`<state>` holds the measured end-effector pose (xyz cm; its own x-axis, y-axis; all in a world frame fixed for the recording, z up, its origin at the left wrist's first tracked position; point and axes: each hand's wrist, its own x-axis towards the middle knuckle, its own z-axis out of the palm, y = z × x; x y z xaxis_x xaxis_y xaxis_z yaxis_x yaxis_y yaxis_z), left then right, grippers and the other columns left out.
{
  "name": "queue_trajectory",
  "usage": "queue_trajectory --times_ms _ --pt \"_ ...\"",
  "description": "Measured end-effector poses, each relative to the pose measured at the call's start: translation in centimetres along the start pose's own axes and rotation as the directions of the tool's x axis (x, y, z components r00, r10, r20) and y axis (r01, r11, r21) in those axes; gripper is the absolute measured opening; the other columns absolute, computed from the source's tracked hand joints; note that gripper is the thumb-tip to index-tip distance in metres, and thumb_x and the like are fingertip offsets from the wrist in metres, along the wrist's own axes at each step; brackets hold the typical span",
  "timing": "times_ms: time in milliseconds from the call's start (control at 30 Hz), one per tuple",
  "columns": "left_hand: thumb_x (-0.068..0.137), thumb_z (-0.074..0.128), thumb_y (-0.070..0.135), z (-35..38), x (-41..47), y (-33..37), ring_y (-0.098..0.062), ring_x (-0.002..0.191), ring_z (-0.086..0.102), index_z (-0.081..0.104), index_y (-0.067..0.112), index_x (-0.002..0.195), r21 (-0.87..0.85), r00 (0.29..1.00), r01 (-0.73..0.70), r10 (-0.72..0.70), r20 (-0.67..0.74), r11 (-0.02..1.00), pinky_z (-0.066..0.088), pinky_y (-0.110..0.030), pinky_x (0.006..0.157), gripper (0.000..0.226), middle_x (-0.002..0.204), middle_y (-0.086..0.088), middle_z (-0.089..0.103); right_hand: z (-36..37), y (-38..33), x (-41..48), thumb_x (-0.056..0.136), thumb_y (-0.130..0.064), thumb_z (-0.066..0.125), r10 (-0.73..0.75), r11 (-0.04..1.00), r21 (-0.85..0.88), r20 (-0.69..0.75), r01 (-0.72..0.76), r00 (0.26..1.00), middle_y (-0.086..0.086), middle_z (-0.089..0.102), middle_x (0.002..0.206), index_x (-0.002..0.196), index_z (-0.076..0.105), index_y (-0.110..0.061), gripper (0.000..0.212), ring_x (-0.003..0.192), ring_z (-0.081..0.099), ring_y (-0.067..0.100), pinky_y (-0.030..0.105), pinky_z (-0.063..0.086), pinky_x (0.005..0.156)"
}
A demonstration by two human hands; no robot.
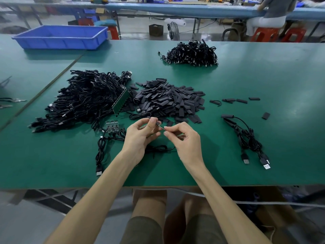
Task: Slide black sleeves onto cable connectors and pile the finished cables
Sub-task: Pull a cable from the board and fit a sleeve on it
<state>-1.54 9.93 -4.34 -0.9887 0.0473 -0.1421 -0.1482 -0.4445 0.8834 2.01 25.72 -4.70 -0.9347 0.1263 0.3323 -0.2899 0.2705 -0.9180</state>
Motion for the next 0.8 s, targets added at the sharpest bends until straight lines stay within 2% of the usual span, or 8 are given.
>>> queue_trajectory --times_ms 133,300,467,633,800 --pt "0.087 0.075 0.026 -0.1 -0.18 0.26 -0.019 0.089 0.072 0.069 -0.004 0.115 0.001 0.998 0.014 -0.014 0.058 1.0 0.059 -0.028 0.077 0.042 0.106 -0.012 0.074 0.02 0.08 0.06 0.088 -0.004 0.079 0.011 1.0 0.003 0.003 -0.011 1.0 0.002 0.069 0.089 0.092 0.079 -0.013 0.009 0.081 0.066 0.012 0.022 0.051 0.071" --pt "0.087 0.076 0.022 -0.27 -0.28 0.0 -0.023 0.096 0.073 0.071 0.0 0.109 0.028 0.997 0.009 -0.011 0.073 1.0 0.059 -0.028 0.078 0.032 0.108 -0.016 0.075 -0.02 0.21 -0.02 0.088 -0.004 0.079 0.018 1.0 0.021 -0.001 -0.018 1.0 0.005 0.07 0.09 0.091 0.079 -0.011 0.008 0.079 0.067 0.013 0.02 0.052 0.072" --pt "0.083 0.077 0.022 -0.08 -0.44 -0.37 -0.022 0.085 0.073 0.077 0.007 0.092 0.12 0.995 -0.047 0.036 0.094 0.992 0.059 -0.027 0.075 0.017 0.099 -0.017 0.076 -0.04 0.3 0.01 0.087 -0.01 0.082 0.091 0.99 0.109 0.034 -0.094 0.995 -0.001 0.076 0.086 0.096 0.078 -0.013 0.01 0.081 0.073 0.014 0.032 0.061 0.08" --pt "0.086 0.075 0.021 -0.08 -0.53 -0.52 -0.019 0.075 0.07 0.072 -0.004 0.102 0.08 0.997 -0.073 0.07 0.045 0.994 0.059 -0.027 0.073 0.031 0.094 -0.014 0.075 0.05 0.43 0.15 0.087 -0.024 0.084 0.146 0.978 0.141 0.063 -0.154 0.987 0.0 0.077 0.085 0.097 0.074 -0.016 0.016 0.077 0.073 0.016 0.031 0.061 0.076" --pt "0.088 0.073 0.018 0.04 -0.57 -0.5 -0.019 0.068 0.067 0.072 -0.006 0.103 0.05 0.998 -0.068 0.068 -0.001 0.996 0.059 -0.027 0.072 0.028 0.084 -0.012 0.073 -0.03 0.69 0.12 0.094 -0.019 0.075 0.155 0.964 0.2 0.117 -0.176 0.981 0.0 0.079 0.09 0.099 0.075 -0.016 0.006 0.074 0.074 0.015 0.023 0.056 0.072"
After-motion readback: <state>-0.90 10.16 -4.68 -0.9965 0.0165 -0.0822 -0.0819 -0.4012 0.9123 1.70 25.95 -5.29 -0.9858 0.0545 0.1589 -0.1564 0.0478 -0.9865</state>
